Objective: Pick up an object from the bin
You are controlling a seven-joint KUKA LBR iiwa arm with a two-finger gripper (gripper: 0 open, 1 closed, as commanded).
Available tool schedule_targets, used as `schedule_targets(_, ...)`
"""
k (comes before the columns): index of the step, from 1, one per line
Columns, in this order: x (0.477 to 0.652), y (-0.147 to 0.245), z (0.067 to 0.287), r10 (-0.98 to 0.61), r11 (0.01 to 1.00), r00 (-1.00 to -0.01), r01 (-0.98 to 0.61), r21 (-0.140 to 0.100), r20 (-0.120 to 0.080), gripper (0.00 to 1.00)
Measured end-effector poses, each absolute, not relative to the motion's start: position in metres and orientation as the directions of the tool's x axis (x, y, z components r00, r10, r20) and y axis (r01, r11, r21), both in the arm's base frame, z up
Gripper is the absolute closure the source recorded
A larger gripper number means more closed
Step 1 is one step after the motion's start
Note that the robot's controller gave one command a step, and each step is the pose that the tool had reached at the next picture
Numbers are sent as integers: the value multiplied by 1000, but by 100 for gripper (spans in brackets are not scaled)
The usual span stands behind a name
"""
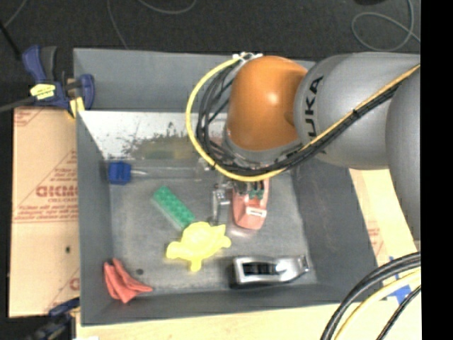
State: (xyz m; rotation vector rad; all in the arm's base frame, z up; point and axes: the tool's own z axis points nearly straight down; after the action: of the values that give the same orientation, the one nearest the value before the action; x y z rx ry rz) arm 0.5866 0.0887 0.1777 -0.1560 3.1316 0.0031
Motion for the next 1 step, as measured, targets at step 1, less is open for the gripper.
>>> schedule_targets(1,562,76,124,-63,998,-998,-63,1,-13,0)
